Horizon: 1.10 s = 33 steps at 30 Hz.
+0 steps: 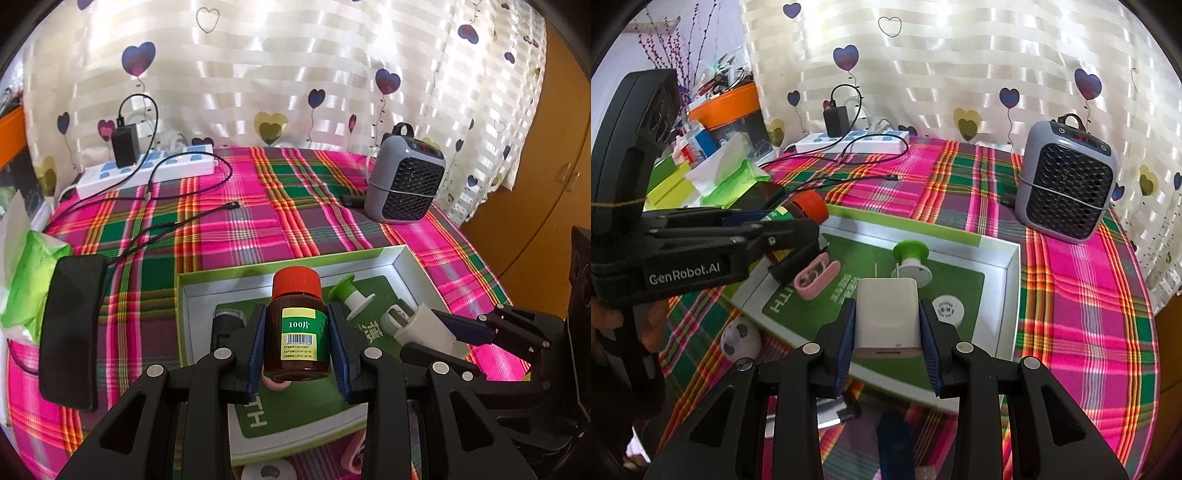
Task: Organize rigid objects
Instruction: 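Lift the brown bottle and white charger over the green box with both grippers, then lower the bottle and charger into the green box with both grippers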
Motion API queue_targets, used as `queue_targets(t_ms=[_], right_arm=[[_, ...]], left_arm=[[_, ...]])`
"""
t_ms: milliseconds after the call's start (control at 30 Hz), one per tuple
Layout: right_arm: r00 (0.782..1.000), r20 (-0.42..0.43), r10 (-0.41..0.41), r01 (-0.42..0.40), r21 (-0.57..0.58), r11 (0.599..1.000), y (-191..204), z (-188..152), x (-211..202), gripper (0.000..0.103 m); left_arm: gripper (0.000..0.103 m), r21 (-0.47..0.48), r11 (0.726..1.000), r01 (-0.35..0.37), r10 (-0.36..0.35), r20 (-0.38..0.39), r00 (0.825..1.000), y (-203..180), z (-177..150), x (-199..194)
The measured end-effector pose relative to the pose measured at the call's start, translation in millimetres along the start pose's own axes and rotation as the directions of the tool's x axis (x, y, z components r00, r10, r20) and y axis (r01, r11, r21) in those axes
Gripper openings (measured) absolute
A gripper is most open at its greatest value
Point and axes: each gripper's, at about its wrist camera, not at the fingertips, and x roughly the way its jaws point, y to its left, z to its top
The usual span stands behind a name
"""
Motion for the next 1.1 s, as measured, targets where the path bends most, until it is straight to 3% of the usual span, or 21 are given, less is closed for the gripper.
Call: queue_targets(t_ms=[500, 1100], right_arm=[[0.998, -0.043, 0.035, -0.035, 0.001, 0.999, -2.0, 3.8, 24.1, 0.034], [0.997, -0.081, 0.009, -0.010, -0.003, 1.000, -5.9, 2.0, 47.2, 0.034]], left_arm=[[0.031, -0.020, 1.000, 0.008, -0.009, -0.057, 0.998, 7.5, 9.2, 35.4], [0.031, -0.017, 1.000, -0.011, 0.009, -0.098, 0.995, 6.9, 7.3, 64.4]])
